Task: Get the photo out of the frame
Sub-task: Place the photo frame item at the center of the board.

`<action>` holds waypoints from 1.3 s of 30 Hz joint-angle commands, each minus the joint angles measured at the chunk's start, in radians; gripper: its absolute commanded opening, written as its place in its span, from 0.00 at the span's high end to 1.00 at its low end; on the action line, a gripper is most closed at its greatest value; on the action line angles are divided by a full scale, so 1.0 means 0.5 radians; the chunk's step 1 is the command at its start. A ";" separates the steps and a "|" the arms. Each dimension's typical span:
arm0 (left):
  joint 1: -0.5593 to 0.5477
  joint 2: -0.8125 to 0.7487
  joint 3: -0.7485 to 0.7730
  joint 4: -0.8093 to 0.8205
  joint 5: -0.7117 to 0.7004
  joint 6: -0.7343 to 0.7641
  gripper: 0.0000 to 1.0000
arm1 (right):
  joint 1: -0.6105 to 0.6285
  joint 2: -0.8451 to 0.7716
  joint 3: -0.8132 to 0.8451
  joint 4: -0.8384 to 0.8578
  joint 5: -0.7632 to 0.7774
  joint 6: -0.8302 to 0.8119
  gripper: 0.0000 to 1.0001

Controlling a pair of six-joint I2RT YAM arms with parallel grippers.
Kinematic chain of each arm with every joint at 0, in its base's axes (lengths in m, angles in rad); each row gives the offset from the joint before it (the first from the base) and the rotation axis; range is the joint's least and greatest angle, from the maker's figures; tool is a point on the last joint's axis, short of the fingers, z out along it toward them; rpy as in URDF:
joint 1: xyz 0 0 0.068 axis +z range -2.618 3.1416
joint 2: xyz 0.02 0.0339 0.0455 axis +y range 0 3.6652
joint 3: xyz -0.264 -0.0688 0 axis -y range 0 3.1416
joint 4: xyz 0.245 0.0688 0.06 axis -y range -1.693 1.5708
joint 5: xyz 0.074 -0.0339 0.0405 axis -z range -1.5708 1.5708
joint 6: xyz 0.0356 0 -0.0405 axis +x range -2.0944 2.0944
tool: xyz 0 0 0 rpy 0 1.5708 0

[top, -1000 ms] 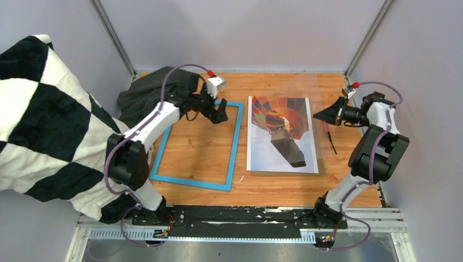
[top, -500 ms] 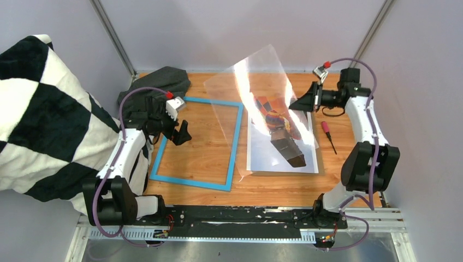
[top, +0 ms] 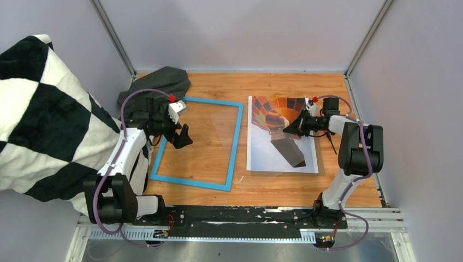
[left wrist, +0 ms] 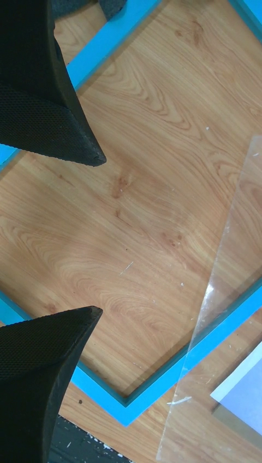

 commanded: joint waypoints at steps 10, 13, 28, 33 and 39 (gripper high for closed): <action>0.008 -0.049 -0.057 -0.071 0.030 0.162 0.00 | 0.009 0.013 0.002 -0.044 0.463 -0.108 0.99; 0.009 -0.036 -0.057 -0.079 0.038 0.173 0.00 | 0.009 0.020 0.014 -0.072 0.515 -0.130 0.97; 0.010 0.021 -0.048 -0.111 0.075 0.194 0.00 | 0.121 0.060 0.028 -0.084 0.357 -0.134 0.78; 0.009 0.035 -0.048 -0.116 0.089 0.202 0.00 | 0.191 0.071 0.059 -0.129 0.368 -0.175 0.72; 0.009 0.044 -0.048 -0.124 0.098 0.208 0.00 | 0.246 0.097 0.106 -0.196 0.403 -0.237 0.68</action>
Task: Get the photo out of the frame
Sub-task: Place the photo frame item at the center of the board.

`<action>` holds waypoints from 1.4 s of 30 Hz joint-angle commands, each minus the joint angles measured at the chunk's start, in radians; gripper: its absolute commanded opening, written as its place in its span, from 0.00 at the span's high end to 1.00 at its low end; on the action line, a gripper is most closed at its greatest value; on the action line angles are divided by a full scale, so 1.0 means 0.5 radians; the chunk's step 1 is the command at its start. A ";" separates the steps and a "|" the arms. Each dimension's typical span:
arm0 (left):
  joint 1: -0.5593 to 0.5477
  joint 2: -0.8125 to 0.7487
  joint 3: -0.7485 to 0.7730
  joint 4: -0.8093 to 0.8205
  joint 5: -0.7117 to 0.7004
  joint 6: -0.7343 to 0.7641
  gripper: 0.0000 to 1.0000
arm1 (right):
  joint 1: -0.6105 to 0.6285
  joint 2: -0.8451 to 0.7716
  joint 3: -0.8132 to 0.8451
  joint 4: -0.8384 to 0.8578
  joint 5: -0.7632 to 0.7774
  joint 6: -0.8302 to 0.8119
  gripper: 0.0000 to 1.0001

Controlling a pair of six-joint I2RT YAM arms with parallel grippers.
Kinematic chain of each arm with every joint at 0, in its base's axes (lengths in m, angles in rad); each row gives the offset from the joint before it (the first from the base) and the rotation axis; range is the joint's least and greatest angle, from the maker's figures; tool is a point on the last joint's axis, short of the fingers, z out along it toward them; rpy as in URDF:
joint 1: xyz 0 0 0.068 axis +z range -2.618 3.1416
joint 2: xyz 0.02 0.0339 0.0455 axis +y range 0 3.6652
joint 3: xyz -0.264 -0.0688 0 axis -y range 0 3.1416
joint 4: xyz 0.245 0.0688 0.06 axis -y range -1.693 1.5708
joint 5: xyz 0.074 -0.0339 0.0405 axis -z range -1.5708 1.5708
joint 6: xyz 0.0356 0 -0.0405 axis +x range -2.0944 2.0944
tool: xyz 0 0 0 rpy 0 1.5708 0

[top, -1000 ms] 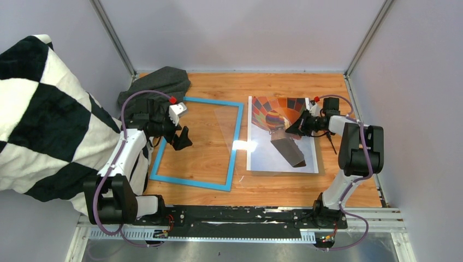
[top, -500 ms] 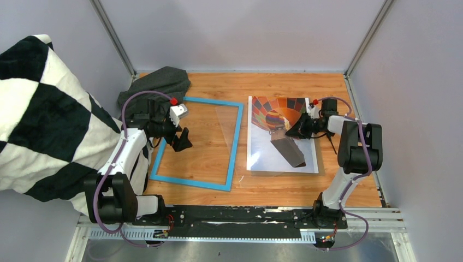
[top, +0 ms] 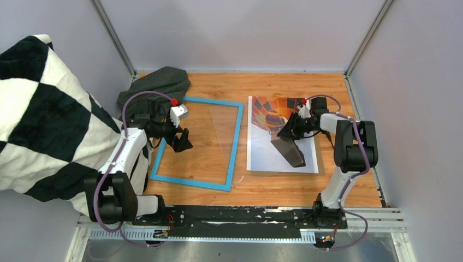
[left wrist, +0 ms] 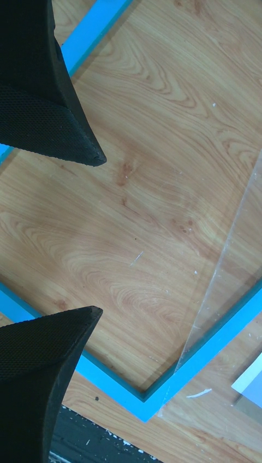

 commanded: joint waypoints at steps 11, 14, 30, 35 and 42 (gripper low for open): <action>0.009 0.017 -0.015 -0.034 0.061 0.047 0.00 | 0.251 0.045 0.137 -0.213 0.103 -0.200 0.57; 0.007 0.020 -0.015 -0.036 0.065 0.051 0.00 | 0.292 0.057 0.154 -0.235 0.113 -0.228 0.54; 0.008 0.032 -0.012 -0.049 0.086 0.060 0.00 | 0.584 0.198 0.329 -0.451 0.198 -0.437 0.45; 0.009 0.035 -0.012 -0.050 0.097 0.065 0.00 | 0.652 0.202 0.362 -0.488 0.222 -0.483 0.45; 0.007 0.037 -0.009 -0.062 0.106 0.077 0.00 | 0.749 0.248 0.425 -0.552 0.261 -0.529 0.44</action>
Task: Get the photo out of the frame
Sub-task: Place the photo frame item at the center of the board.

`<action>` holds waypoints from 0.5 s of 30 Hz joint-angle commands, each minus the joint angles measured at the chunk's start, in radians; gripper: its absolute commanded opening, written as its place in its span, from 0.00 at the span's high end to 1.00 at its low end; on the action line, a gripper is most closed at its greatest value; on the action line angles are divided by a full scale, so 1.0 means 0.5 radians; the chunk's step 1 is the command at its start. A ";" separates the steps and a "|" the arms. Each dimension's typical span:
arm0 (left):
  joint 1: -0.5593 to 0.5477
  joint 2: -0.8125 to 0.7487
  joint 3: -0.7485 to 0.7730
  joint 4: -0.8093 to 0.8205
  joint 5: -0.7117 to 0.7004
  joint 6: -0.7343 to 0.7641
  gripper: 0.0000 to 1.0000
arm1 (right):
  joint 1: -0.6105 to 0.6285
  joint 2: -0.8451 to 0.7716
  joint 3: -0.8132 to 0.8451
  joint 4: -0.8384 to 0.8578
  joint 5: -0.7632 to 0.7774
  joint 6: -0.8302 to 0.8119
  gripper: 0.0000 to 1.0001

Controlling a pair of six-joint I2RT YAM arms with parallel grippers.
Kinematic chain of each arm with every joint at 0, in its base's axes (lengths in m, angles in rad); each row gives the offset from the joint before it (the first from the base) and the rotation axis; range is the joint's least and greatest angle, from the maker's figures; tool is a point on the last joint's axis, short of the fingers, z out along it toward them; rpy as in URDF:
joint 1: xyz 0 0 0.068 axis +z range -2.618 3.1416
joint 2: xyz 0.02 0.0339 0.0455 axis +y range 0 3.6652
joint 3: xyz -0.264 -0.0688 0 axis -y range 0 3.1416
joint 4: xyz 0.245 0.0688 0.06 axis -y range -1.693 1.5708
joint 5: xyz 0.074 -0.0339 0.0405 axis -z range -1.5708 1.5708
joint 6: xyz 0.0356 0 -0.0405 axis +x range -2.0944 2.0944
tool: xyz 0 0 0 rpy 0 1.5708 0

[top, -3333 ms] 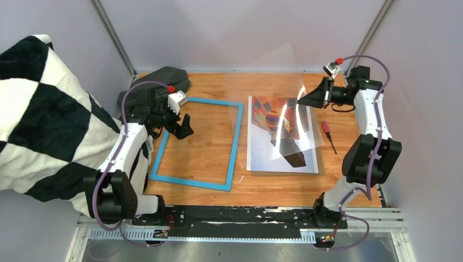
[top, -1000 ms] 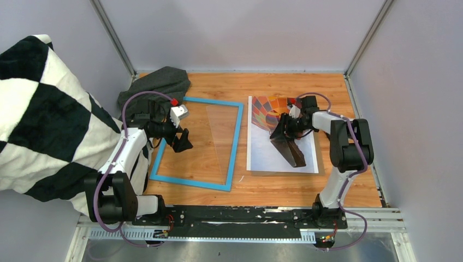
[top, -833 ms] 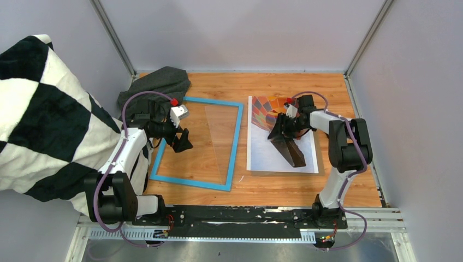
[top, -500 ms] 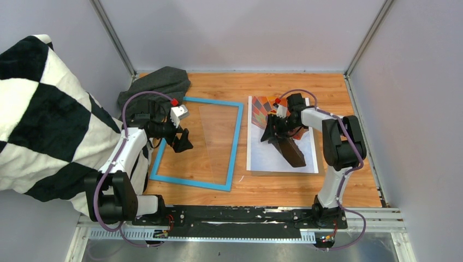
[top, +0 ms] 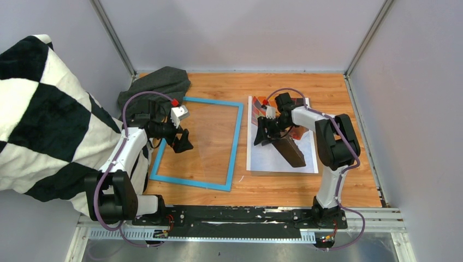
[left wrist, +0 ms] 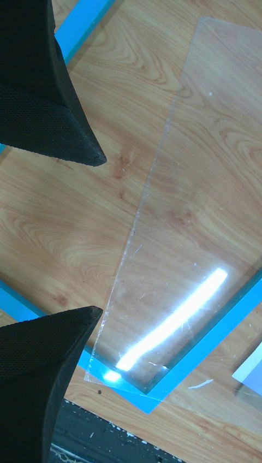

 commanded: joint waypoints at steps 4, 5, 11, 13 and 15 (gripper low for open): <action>0.009 0.014 -0.010 -0.039 0.059 0.043 0.00 | 0.137 0.078 0.060 -0.135 0.073 -0.097 0.44; 0.008 0.016 -0.009 -0.037 0.061 0.043 0.00 | 0.150 0.080 0.066 -0.139 0.077 -0.097 0.44; 0.009 0.023 -0.007 -0.045 0.063 0.045 0.00 | 0.186 0.085 0.082 -0.148 0.124 -0.102 0.43; 0.007 0.018 -0.006 -0.048 0.063 0.049 0.00 | 0.184 0.088 0.097 -0.168 0.148 -0.116 0.43; 0.007 0.018 -0.007 -0.048 0.064 0.048 0.00 | 0.184 0.084 0.126 -0.202 0.183 -0.134 0.42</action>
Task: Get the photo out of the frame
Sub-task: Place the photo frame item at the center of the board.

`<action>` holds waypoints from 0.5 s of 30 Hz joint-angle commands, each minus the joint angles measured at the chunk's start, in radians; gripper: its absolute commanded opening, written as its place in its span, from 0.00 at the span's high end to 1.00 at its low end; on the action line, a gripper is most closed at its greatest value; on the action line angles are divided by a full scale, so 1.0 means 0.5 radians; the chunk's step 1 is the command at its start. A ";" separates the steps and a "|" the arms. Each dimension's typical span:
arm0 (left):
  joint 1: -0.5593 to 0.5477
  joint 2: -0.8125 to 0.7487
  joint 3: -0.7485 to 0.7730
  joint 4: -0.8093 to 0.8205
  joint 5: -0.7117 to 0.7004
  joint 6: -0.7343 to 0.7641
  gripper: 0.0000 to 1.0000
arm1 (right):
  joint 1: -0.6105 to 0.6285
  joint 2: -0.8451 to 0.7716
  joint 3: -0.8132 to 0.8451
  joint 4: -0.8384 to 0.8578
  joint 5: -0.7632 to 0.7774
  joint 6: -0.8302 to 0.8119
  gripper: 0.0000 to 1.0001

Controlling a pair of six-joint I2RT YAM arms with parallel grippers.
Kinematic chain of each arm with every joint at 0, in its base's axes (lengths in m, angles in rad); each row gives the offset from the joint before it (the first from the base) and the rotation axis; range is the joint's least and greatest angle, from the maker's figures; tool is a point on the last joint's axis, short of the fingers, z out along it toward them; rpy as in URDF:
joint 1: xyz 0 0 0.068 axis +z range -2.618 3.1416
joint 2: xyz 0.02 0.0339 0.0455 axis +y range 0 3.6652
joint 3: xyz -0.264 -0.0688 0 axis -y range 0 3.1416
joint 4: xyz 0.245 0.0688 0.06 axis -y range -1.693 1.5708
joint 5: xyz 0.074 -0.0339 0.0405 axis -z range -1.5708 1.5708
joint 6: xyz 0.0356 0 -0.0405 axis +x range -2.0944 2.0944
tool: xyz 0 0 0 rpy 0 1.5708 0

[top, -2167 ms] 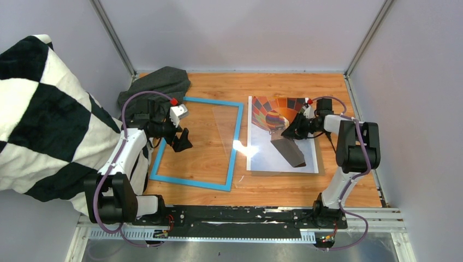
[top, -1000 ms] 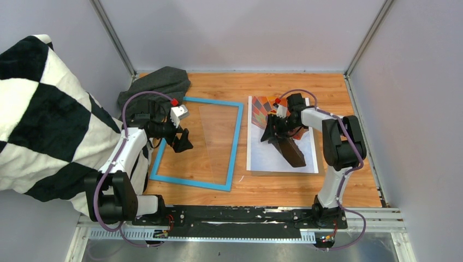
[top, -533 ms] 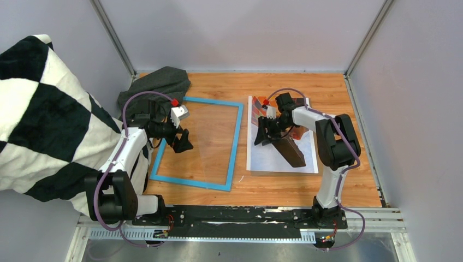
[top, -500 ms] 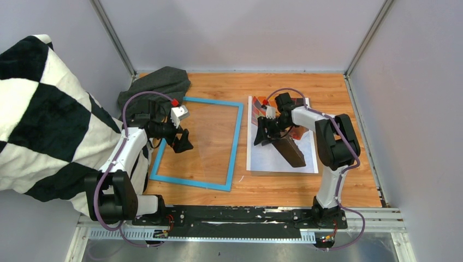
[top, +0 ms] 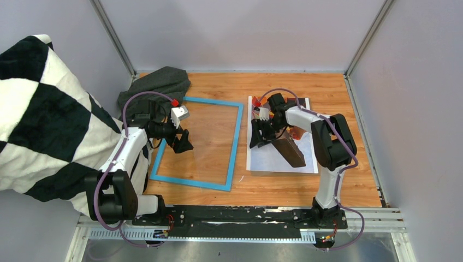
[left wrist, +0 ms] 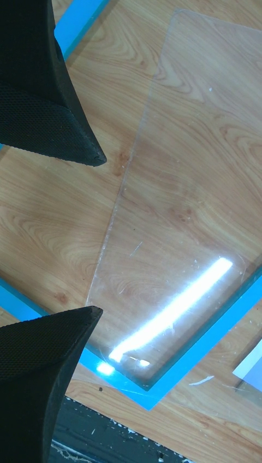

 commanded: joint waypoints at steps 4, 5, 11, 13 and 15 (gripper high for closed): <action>0.008 0.013 -0.009 -0.026 0.055 0.036 0.00 | 0.031 0.016 0.123 -0.215 0.254 -0.145 0.41; 0.009 0.014 -0.006 -0.030 0.055 0.034 0.00 | 0.030 0.002 0.140 -0.240 0.290 -0.163 0.41; 0.009 0.012 -0.009 -0.031 0.065 0.041 0.00 | 0.030 -0.056 0.166 -0.295 0.448 -0.187 0.39; 0.008 0.011 -0.007 -0.035 0.069 0.040 0.00 | 0.031 -0.054 0.166 -0.294 0.453 -0.189 0.39; 0.007 0.014 -0.006 -0.036 0.071 0.042 0.00 | 0.031 -0.040 0.166 -0.297 0.420 -0.188 0.39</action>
